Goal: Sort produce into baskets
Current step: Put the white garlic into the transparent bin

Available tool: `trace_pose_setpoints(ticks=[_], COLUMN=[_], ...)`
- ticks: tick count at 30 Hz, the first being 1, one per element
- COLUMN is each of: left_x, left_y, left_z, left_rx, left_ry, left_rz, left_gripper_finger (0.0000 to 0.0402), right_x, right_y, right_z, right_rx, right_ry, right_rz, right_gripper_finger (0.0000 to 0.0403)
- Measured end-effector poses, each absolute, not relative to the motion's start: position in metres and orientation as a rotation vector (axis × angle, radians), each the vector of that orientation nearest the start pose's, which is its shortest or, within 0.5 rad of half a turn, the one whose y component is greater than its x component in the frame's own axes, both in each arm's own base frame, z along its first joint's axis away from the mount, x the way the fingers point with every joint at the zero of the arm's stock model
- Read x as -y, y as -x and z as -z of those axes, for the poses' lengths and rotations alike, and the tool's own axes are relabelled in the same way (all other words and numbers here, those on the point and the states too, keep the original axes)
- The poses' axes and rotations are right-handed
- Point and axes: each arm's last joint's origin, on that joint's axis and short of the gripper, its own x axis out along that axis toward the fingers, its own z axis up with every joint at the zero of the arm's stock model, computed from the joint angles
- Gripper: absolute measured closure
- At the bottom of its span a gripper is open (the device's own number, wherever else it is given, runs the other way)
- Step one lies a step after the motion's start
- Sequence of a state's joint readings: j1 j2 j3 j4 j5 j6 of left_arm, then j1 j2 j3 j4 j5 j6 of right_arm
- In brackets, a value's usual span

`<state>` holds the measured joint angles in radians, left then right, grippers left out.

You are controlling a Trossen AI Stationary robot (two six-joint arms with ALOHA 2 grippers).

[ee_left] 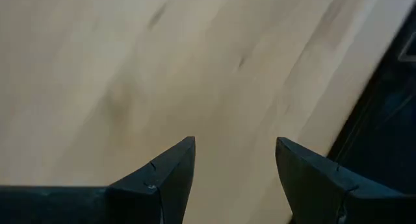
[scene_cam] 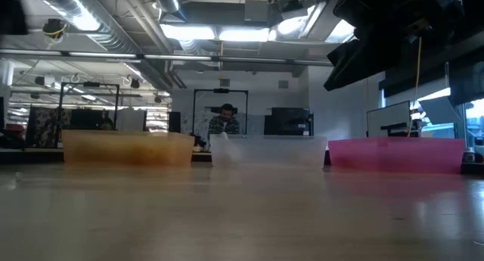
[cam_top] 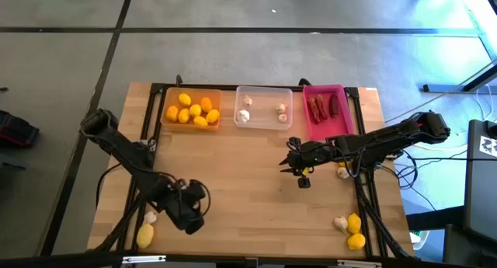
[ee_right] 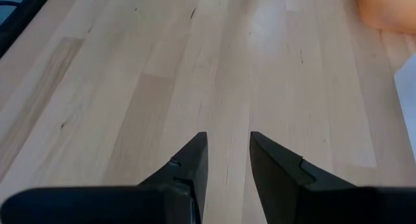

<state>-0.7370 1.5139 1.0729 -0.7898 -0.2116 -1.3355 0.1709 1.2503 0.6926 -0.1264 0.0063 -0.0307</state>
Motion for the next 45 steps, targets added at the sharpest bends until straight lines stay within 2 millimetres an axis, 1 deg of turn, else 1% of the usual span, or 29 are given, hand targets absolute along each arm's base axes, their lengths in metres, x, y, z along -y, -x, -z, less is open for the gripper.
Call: trace_pose_setpoints(ticks=[9,16,21,26,32,36,39,41,45], left_x=[0.201,0.21,0.21,0.205,0.2,0.201,0.202,0.201,0.199], left_y=[-0.178,-0.153,-0.139,-0.132,-0.128,-0.129,-0.126,-0.121,-0.116], left_z=[-0.219,-0.204,-0.192,-0.181,-0.173,-0.172,-0.171,-0.167,-0.157], left_rx=[-1.319,-1.507,-1.639,-1.671,-1.683,-1.688,-1.721,-1.743,-1.753], left_ry=[0.744,0.853,0.89,0.873,0.851,0.858,0.847,0.846,0.853], left_rz=[-0.521,-0.63,-0.723,-0.779,-0.81,-0.785,-0.784,-0.808,-0.791], left_gripper_finger=[0.0194,0.0194,0.0194,0.0194,0.0194,0.0194,0.0194,0.0194,0.0194], right_x=[-0.043,-0.042,-0.042,-0.043,-0.043,-0.044,-0.044,-0.044,-0.044], right_y=[-0.247,-0.247,-0.248,-0.248,-0.252,-0.255,-0.255,-0.255,-0.255], right_z=[-0.214,-0.214,-0.214,-0.212,-0.203,-0.198,-0.198,-0.198,-0.197], right_rx=[-0.685,-0.685,-0.686,-0.69,-0.732,-0.753,-0.75,-0.749,-0.753], right_ry=[0.091,0.094,0.094,0.095,0.098,0.1,0.099,0.099,0.1], right_rz=[-0.169,-0.169,-0.169,-0.169,-0.169,-0.169,-0.169,-0.169,-0.169], right_gripper_finger=[0.0292,0.0292,0.0292,0.0292,0.0292,0.0292,0.0292,0.0292,0.0292])
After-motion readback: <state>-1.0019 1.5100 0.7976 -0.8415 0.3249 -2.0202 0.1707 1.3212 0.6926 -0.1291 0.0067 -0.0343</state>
